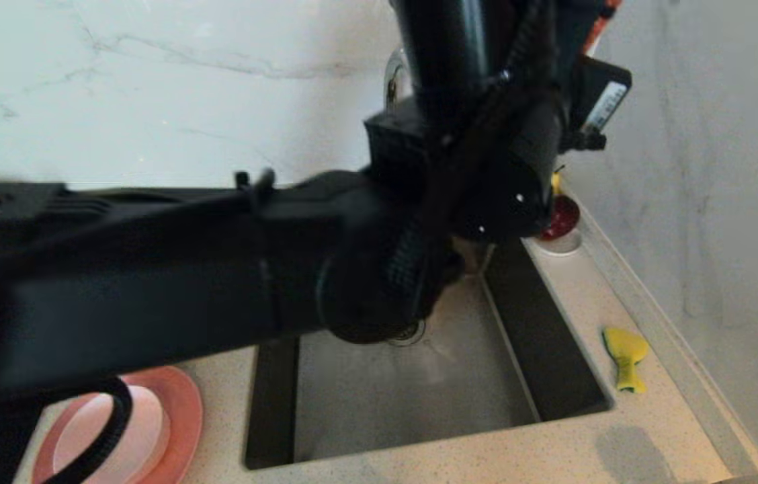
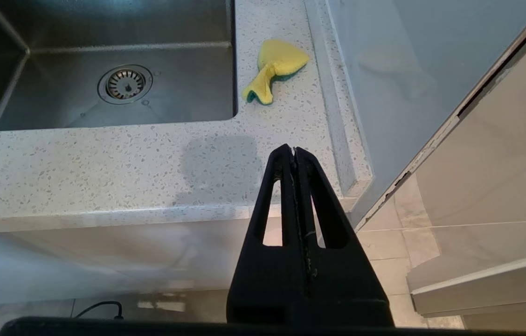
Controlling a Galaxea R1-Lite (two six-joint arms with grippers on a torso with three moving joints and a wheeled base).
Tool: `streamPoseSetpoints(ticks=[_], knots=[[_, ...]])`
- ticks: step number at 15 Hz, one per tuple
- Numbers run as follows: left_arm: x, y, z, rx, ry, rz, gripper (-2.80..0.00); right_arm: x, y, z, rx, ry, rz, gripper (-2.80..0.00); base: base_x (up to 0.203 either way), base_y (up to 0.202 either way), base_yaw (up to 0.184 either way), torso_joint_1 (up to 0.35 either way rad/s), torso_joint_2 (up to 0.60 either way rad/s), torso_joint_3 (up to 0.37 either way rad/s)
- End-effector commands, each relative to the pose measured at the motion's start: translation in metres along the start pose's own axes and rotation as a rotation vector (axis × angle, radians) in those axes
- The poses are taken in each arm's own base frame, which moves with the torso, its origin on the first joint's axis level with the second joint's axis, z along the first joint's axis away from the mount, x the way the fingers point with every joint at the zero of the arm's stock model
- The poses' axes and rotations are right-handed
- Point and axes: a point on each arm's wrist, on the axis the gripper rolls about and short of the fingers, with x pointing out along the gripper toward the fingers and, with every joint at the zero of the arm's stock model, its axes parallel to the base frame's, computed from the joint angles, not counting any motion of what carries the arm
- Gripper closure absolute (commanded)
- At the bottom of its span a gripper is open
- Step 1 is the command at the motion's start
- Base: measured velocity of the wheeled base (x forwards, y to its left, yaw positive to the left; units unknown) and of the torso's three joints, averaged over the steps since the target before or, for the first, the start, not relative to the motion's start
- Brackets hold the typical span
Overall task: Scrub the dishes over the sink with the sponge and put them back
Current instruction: Place the dish soap on the table
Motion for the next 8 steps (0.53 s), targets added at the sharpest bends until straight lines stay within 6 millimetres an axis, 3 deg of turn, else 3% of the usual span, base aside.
streamPoseSetpoints(ticks=[1,4,8], knots=[[-0.01,0.045,0.037,-0.074,-0.055,0.043,0.0,0.0,0.0,0.0,0.0,0.0,0.001,0.0,0.0,0.0,0.0,0.0,0.0,0.0],[-0.007,0.085,0.042,-0.107,-0.064,0.11,0.0,0.0,0.0,0.0,0.0,0.0,0.001,0.0,0.0,0.0,0.0,0.0,0.0,0.0],[-0.01,0.157,0.046,-0.128,-0.046,0.239,0.0,0.0,0.0,0.0,0.0,-0.001,0.001,0.0,0.0,0.0,0.0,0.0,0.0,0.0]])
